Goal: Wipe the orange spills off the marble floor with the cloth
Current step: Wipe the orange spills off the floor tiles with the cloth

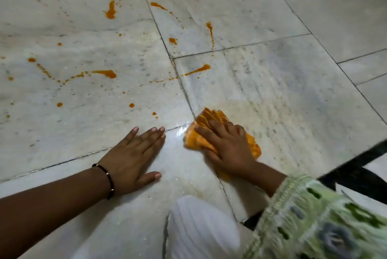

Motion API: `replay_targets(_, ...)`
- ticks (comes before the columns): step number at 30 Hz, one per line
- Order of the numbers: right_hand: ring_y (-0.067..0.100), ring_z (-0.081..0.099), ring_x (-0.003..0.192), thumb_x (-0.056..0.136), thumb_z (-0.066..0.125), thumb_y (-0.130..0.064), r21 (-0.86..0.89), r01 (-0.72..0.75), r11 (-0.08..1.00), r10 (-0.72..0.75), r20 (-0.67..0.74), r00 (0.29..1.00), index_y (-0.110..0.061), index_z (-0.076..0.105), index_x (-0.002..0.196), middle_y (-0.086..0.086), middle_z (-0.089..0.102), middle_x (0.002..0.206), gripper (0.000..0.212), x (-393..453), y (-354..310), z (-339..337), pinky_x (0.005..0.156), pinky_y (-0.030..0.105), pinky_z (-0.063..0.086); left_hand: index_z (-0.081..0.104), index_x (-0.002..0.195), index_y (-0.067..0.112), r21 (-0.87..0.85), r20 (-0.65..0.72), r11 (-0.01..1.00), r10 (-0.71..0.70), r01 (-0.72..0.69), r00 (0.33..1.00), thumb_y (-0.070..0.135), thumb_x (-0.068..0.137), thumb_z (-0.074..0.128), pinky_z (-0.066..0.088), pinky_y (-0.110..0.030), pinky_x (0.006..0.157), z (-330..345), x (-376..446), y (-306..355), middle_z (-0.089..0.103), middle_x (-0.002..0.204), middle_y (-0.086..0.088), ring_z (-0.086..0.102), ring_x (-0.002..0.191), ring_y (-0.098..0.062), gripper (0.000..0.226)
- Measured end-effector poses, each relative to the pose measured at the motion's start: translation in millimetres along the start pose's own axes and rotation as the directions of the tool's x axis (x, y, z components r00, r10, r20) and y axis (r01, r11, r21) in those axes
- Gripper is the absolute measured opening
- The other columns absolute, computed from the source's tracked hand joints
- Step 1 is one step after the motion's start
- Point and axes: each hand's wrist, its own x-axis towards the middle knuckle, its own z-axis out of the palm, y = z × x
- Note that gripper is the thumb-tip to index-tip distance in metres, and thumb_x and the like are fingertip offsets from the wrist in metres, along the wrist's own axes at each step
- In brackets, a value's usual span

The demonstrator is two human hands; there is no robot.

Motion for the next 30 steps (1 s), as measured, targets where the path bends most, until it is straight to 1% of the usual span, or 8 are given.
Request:
replay_targets(2,0.036,0.046,0.117,0.084,0.037,-0.058,0.001,0.089,0.996,-0.089,0.033,0.995,-0.041,0.037,0.141,0.004,0.045,0.144,0.059,-2.4,30.2,-1.0,0.086,0.05,0.036,0.039,0.141,0.004,0.005,-0.024,1.0,-0.017,0.017,1.0,0.062,0.088,0.031,0.01,-0.041,0.112,-4.7,-11.7,-6.2,0.036,0.148,-0.014,0.028,0.136,-0.023,0.079)
replay_targets(9,0.04,0.017,0.137,0.091,0.024,-0.057,-0.047,-0.317,0.947,0.32,0.1,0.942,-0.032,0.013,0.15,0.008,0.009,0.158,0.065,84.7,-13.4,-3.3,0.101,0.06,0.022,0.034,0.144,0.004,0.036,0.058,0.977,-0.213,0.211,0.975,0.063,0.088,0.029,0.004,-0.038,0.113,-4.2,-53.5,-28.8,0.034,0.15,-0.015,0.026,0.137,-0.022,0.081)
replay_targets(14,0.042,0.035,0.13,0.091,0.031,-0.053,-0.119,0.06,0.991,-0.044,0.137,0.99,-0.028,0.026,0.148,0.01,0.032,0.152,0.062,64.1,-48.5,-1.5,0.094,0.059,0.034,0.031,0.145,0.004,0.033,0.044,0.963,-0.269,0.268,0.962,0.064,0.09,0.021,0.002,-0.039,0.113,0.3,-39.9,-36.2,0.03,0.152,-0.013,0.029,0.139,-0.025,0.082)
replay_targets(18,0.035,0.044,0.12,0.095,0.021,-0.054,-0.096,0.377,0.921,-0.356,0.184,0.916,-0.033,0.037,0.142,0.005,0.048,0.142,0.053,34.2,-7.8,-7.1,0.087,0.049,0.036,0.02,0.149,0.007,-0.065,-0.013,0.911,-0.408,0.407,0.913,0.068,0.089,0.017,0.002,-0.04,0.115,12.5,-37.0,-34.6,0.018,0.157,-0.01,0.013,0.143,-0.019,0.086)
replay_targets(21,0.038,0.042,0.123,0.095,0.01,-0.056,-0.091,0.221,0.971,-0.197,0.216,0.956,-0.036,0.029,0.144,0.006,0.04,0.148,0.056,60.1,13.4,-14.5,0.086,0.051,0.038,0.014,0.151,0.009,-0.117,-0.036,0.862,-0.499,0.492,0.866,0.069,0.088,0.015,0.004,-0.045,0.115,27.5,-46.1,-28.1,0.01,0.159,-0.007,0.006,0.145,-0.018,0.087)
replay_targets(24,0.039,0.02,0.137,0.092,0.014,-0.059,-0.108,-0.04,0.993,0.063,0.215,0.975,-0.038,0.006,0.15,0.005,0.008,0.159,0.062,114.6,-13.9,-14.6,0.1,0.056,0.026,0.012,0.151,0.01,-0.146,-0.03,0.843,-0.526,0.517,0.85,0.069,0.089,0.013,0.005,-0.047,0.115,34.2,-50.9,-25.8,0.009,0.159,-0.006,0.008,0.146,-0.018,0.086)
replay_targets(28,0.039,0.005,0.141,0.098,0.031,-0.043,-0.076,0.166,0.983,-0.137,0.294,0.946,-0.03,-0.004,0.151,0.008,-0.005,0.16,0.065,142.3,-88.5,-21.0,0.108,0.061,0.012,0.016,0.151,0.01,-0.164,-0.029,0.843,-0.523,0.512,0.852,0.068,0.089,0.017,0.009,-0.05,0.115,31.2,-50.3,-25.2,0.012,0.159,-0.007,0.01,0.146,-0.019,0.085)
replay_targets(30,0.04,0.022,0.136,0.093,0.036,-0.041,-0.109,0.316,0.942,-0.28,0.262,0.924,-0.028,0.01,0.151,0.01,0.012,0.158,0.066,122.2,-101.3,-16.9,0.102,0.062,0.023,0.016,0.151,0.011,-0.175,-0.024,0.843,-0.52,0.509,0.854,0.068,0.089,0.017,0.011,-0.05,0.115,31.2,-51.1,-25.7,0.012,0.159,-0.006,0.01,0.146,-0.018,0.084)
